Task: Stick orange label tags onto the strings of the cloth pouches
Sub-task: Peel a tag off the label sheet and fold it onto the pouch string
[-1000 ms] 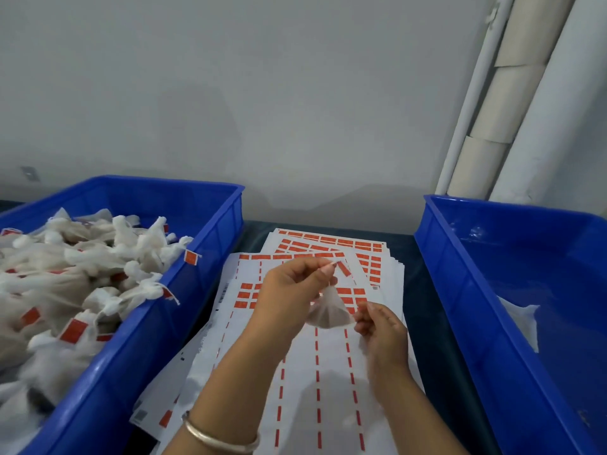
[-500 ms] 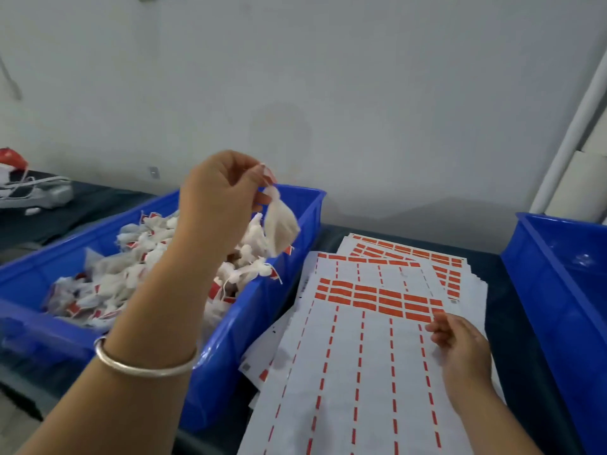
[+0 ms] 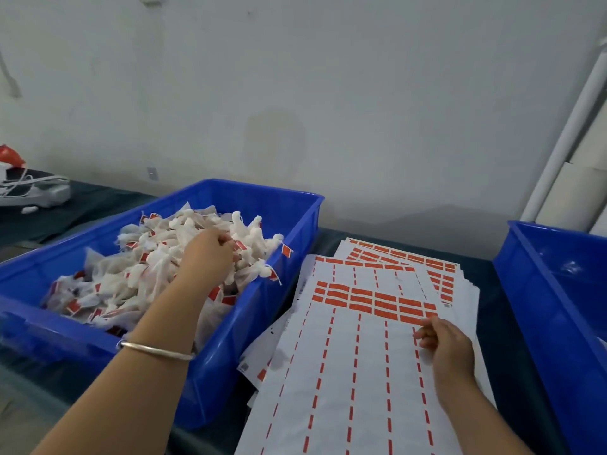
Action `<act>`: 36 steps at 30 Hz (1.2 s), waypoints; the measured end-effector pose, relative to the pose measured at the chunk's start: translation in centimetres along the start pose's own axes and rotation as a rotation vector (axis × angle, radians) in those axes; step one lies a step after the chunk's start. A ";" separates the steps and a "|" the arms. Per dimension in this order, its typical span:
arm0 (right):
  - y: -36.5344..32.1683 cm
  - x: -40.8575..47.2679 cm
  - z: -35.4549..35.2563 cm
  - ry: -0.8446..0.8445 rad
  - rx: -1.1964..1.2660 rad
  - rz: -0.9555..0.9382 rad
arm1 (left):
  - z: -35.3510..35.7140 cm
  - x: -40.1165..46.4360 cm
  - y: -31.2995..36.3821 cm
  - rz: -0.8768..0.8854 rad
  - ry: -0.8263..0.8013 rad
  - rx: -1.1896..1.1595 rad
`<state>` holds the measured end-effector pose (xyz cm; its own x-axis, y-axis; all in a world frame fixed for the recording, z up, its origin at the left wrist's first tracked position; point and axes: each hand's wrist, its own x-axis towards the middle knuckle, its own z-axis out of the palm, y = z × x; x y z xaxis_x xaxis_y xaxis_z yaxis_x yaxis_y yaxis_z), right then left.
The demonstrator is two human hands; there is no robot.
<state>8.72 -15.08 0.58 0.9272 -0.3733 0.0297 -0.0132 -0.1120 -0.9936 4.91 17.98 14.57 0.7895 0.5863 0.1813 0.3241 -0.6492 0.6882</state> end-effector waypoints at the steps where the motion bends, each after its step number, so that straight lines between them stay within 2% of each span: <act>1: 0.0 0.0 0.1 -0.001 -0.011 -0.005 | 0.1 0.0 0.1 0.000 -0.012 0.022; 4: -0.1 -0.1 0.2 -0.017 -0.035 -0.015 | 0.1 0.0 0.4 -0.007 -0.010 0.001; 8: -0.5 -0.8 0.6 -0.128 -0.172 -0.035 | -0.2 -1.3 1.1 0.014 0.088 -0.175; 9: -0.6 -1.1 0.9 -0.174 -0.303 -0.075 | -0.3 -1.8 1.5 0.034 0.134 -0.213; 12: -1.0 -2.5 2.0 -0.242 -0.917 -0.289 | -0.1 -3.7 2.9 0.108 0.236 -0.290; 13: -1.3 -2.9 2.3 -0.247 -1.011 -0.333 | 0.4 -4.5 3.5 0.140 0.229 -0.290; 15: -2.3 -3.6 2.6 -0.299 -1.084 -0.342 | 2.1 -6.4 5.0 0.207 0.144 -0.284; 19: -5.9 -4.6 1.1 -0.436 -1.077 -0.371 | 8.2 -10.9 6.4 0.299 -0.180 -0.249; 24: -12.1 -4.8 -5.5 -0.302 -1.114 -0.598 | 16.5 -16.0 5.8 0.229 -0.364 -0.037; 27: -14.3 -3.4 -11.4 -0.176 -1.139 -0.512 | 19.6 -18.7 5.5 0.347 -0.440 0.016; 31: -14.2 0.5 -19.3 0.011 -1.257 -0.262 | 20.8 -18.9 4.8 0.587 -0.388 0.238; 36: -10.3 5.6 -25.3 -0.001 -1.250 0.038 | 21.1 -19.2 4.4 0.667 -0.450 0.385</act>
<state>4.56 -39.32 13.74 0.9189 -0.3945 0.0025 -0.3851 -0.8985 -0.2106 2.18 -6.36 -0.75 0.9800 -0.1652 0.1107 -0.1876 -0.9525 0.2398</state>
